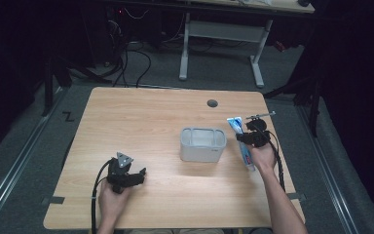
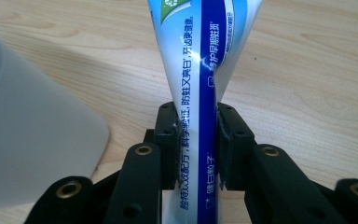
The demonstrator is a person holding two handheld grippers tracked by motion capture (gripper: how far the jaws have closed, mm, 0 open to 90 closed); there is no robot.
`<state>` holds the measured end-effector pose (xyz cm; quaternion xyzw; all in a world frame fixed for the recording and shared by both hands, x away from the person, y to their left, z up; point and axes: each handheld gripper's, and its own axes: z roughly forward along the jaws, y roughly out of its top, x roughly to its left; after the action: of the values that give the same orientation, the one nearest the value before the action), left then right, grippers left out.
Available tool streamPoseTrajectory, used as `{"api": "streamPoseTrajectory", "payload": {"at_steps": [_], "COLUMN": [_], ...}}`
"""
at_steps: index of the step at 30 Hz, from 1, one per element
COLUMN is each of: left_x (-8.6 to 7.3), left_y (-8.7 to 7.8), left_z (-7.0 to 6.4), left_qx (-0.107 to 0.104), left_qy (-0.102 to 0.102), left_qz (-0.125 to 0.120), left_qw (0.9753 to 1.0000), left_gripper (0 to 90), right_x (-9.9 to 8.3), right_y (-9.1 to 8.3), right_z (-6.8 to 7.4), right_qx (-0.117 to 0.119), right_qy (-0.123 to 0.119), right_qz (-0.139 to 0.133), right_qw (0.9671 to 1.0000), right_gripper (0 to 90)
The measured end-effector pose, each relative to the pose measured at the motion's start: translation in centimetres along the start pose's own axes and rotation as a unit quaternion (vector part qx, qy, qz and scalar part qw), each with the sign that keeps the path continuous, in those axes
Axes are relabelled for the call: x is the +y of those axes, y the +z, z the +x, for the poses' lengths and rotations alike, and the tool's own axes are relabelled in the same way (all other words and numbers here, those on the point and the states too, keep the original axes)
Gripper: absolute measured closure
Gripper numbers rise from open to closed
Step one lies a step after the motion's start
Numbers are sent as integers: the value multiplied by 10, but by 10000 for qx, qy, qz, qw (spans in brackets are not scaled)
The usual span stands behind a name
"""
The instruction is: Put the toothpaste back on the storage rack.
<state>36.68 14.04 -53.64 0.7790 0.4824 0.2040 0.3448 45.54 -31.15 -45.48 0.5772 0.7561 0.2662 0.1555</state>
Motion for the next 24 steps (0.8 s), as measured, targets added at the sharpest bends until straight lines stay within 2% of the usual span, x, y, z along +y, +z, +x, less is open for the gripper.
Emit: {"api": "streamPoseTrajectory", "payload": {"at_steps": [12, 17, 24], "left_x": [0, 0, 0], "left_y": [0, 0, 0], "left_z": [0, 0, 0], "left_qx": [1, 2, 1], "left_qy": [2, 3, 2], "left_qz": [0, 1, 1], "left_qw": [10000, 10000, 10000], "left_gripper": [205, 205, 205], "right_x": [-4, -8, -11], "right_y": [-17, -26, -33], "right_z": [7, 9, 11], "right_qx": [239, 330, 489], "right_qy": [-218, -346, -373], "right_qz": [-377, -625, -764], "right_qw": [9988, 9969, 9952], "right_gripper": [727, 730, 734]}}
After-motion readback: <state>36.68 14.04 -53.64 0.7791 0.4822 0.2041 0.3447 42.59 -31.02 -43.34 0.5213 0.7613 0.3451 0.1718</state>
